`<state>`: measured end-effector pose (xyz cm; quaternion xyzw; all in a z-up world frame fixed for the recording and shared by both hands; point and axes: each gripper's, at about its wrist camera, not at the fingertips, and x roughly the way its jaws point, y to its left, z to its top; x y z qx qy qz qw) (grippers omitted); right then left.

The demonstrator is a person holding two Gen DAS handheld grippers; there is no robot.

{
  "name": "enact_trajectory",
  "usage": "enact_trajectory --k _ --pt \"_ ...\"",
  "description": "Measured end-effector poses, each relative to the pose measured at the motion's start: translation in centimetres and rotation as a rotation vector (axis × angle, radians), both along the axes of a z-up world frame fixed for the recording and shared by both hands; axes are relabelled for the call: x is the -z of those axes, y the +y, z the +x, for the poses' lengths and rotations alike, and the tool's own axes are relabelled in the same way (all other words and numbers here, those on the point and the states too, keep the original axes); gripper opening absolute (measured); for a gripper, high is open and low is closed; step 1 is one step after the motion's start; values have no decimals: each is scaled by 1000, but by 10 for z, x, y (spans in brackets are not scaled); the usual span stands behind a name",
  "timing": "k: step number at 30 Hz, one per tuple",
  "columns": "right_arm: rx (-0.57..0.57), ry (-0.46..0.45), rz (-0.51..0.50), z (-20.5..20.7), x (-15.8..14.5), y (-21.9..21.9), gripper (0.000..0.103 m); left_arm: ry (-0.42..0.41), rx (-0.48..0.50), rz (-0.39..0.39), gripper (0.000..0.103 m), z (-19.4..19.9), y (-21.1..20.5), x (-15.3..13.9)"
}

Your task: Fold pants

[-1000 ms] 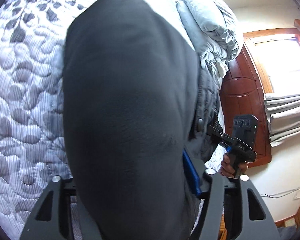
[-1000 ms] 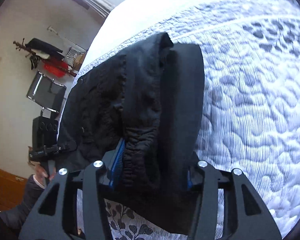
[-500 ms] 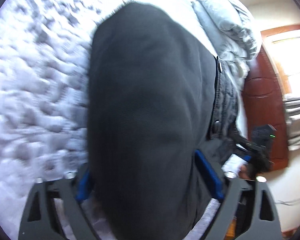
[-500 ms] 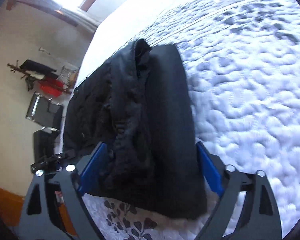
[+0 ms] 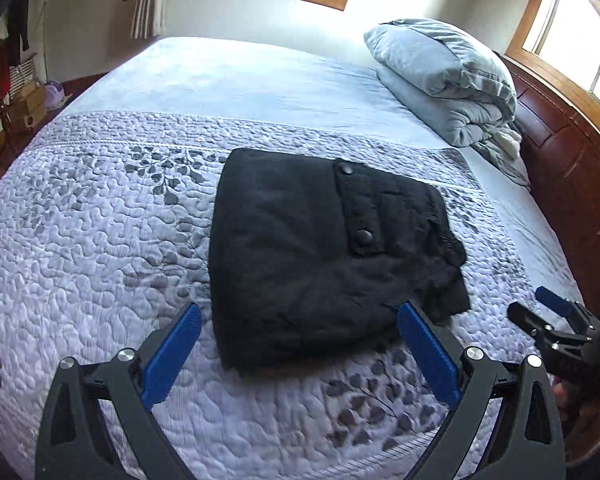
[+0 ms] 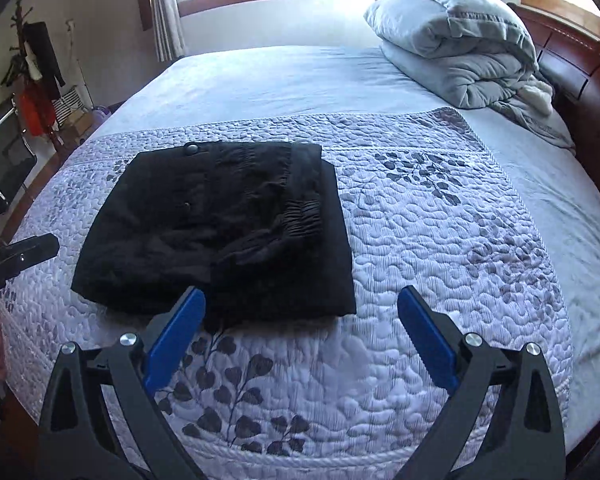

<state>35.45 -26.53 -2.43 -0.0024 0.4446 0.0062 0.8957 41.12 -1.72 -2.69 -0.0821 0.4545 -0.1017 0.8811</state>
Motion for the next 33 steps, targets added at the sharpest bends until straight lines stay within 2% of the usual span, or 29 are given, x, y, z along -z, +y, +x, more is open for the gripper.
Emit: enact_trajectory --k 6,9,19,26,33 --pt "26 37 18 -17 -3 18 97 -26 -15 68 99 -28 -7 -20" --pt "37 52 -12 -26 -5 26 97 3 12 91 99 -33 -8 -18" --pt "58 69 -37 -30 -3 24 97 10 -47 196 99 -44 1 -10" --pt "51 88 -39 -29 0 27 97 48 -22 228 99 -43 -8 3" --pt "44 103 -21 -27 1 27 97 43 -8 238 99 -41 -15 3"
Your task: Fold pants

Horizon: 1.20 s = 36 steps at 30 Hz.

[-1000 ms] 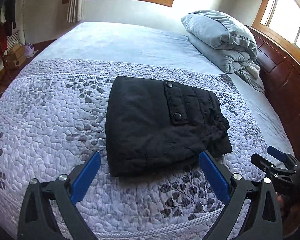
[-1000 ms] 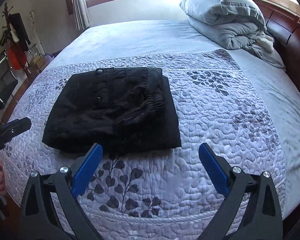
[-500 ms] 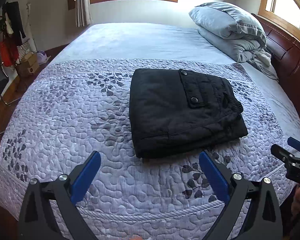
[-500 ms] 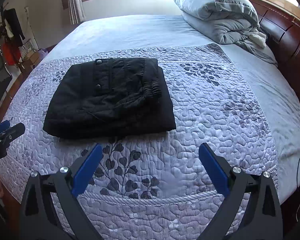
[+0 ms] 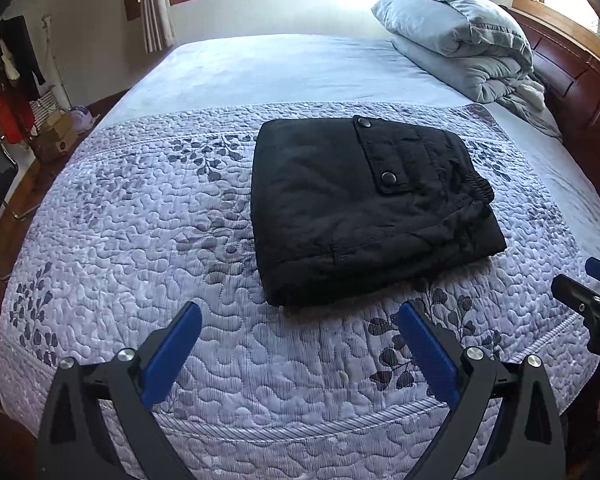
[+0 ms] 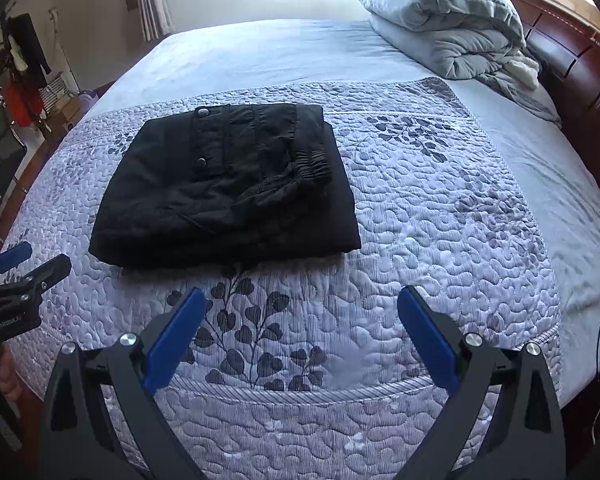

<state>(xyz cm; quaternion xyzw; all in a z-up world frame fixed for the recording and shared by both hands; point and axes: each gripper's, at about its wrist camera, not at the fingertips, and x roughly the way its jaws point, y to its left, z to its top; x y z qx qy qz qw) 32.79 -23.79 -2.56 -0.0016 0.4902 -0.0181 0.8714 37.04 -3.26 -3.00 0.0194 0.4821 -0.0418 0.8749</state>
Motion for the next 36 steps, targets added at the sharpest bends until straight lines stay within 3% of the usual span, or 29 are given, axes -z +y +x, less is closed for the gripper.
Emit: enact_trajectory --k 36 --pt "-1 9 2 12 9 -4 97 1 20 41 99 14 -8 7"
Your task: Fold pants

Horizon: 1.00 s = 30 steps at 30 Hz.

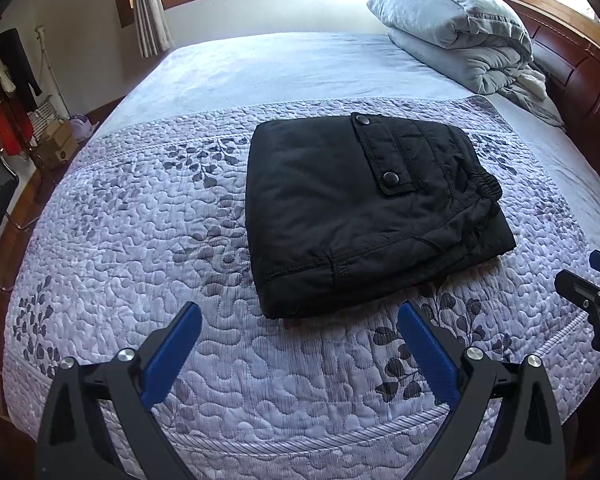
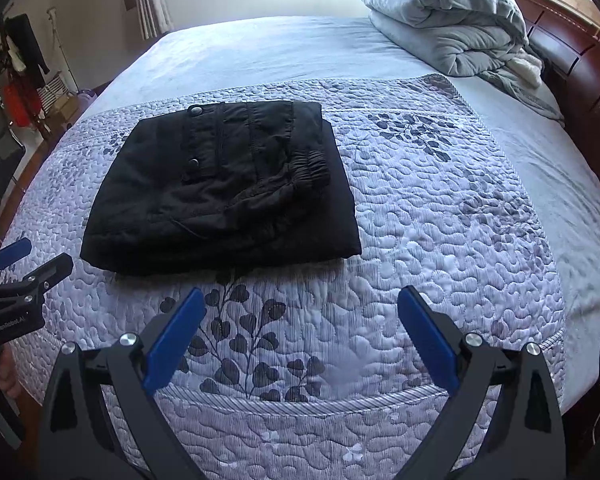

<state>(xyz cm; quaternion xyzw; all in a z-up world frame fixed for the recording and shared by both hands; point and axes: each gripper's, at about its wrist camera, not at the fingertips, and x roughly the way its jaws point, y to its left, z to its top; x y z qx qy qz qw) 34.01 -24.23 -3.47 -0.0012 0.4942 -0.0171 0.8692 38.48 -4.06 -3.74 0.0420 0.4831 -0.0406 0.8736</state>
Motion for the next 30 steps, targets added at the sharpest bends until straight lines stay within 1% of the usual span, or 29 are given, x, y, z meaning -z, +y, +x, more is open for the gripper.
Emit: enact_trajectory --k 30 --pt "5 14 2 3 7 -2 97 6 9 -2 99 3 -1 6"
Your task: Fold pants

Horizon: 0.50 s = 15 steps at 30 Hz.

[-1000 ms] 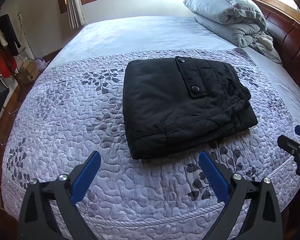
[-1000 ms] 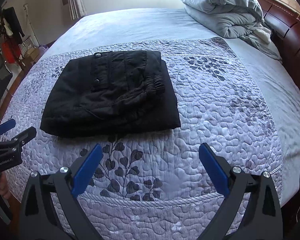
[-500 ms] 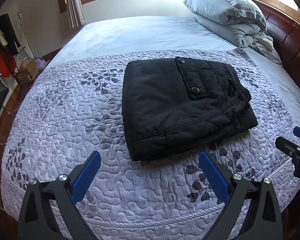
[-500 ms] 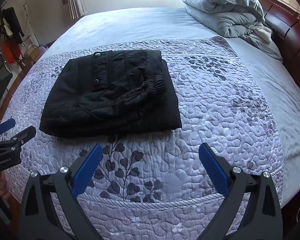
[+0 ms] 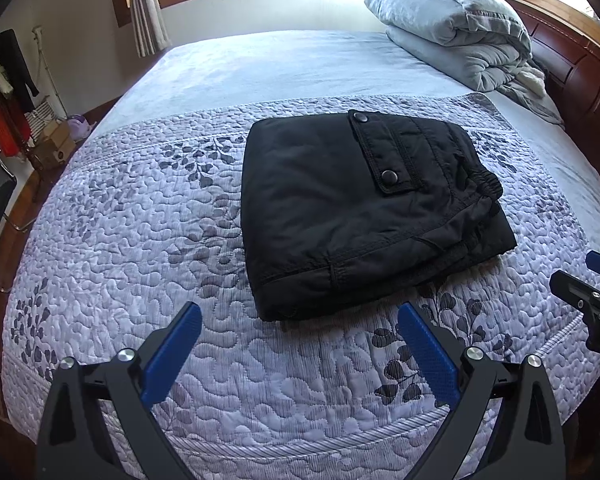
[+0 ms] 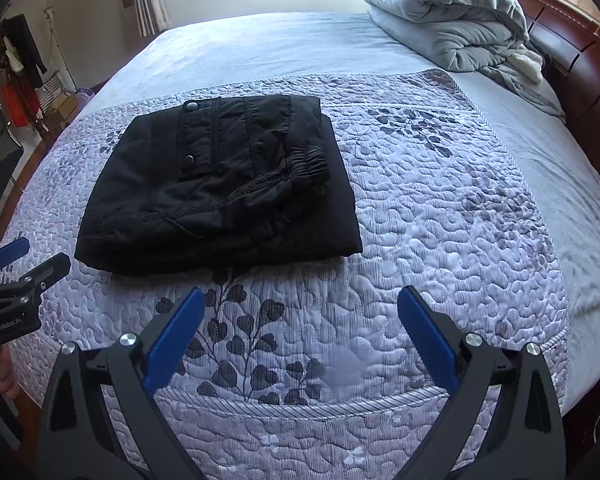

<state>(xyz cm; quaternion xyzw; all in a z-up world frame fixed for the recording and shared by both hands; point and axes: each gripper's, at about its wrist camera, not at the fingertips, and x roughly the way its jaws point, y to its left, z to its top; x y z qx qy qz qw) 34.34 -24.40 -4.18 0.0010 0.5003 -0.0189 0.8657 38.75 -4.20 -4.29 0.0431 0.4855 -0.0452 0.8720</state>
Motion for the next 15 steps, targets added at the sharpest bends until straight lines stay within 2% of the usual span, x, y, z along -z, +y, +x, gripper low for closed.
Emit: enact_trajectory --k 11,15 --pt "12 13 9 1 5 -3 97 -25 25 21 99 0 -7 -4" --pt "19 11 18 0 4 -5 97 -21 7 30 99 0 -7 -6"
